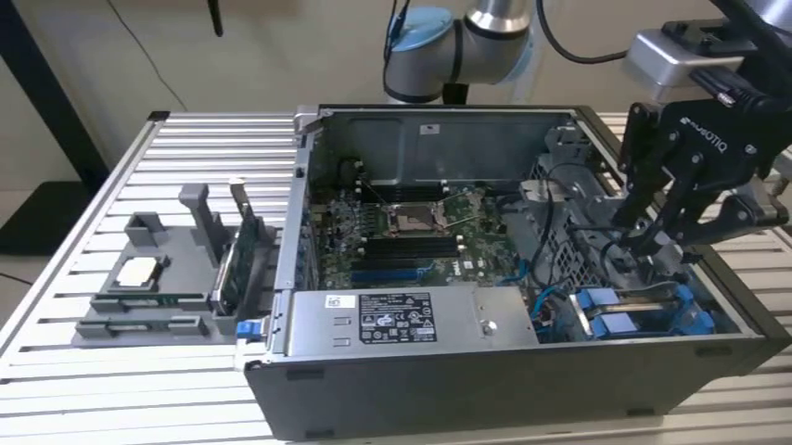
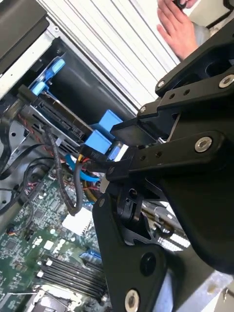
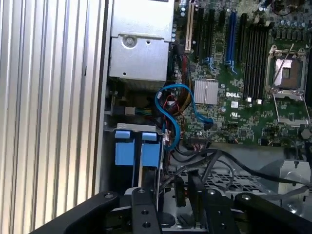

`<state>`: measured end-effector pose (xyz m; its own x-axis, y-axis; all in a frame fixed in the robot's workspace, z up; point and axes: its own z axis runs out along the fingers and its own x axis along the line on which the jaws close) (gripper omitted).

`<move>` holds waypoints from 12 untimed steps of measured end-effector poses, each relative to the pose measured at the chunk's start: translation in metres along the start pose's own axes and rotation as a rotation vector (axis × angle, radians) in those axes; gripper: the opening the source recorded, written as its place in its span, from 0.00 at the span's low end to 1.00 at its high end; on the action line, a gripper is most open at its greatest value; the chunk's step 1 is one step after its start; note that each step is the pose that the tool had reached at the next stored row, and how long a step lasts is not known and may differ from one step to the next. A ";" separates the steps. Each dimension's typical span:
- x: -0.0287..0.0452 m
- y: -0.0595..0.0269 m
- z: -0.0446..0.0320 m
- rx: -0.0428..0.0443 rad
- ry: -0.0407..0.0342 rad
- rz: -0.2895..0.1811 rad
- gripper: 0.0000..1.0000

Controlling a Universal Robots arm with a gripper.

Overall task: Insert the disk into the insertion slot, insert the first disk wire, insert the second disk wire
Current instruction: 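Insert the disk into the insertion slot, then insert the first disk wire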

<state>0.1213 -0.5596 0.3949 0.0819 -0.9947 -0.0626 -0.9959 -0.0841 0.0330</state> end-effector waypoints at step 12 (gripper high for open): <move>0.0005 -0.0054 0.0042 0.0006 -0.0377 -0.062 0.41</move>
<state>0.1265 -0.5594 0.3905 0.1420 -0.9846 -0.1020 -0.9890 -0.1455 0.0273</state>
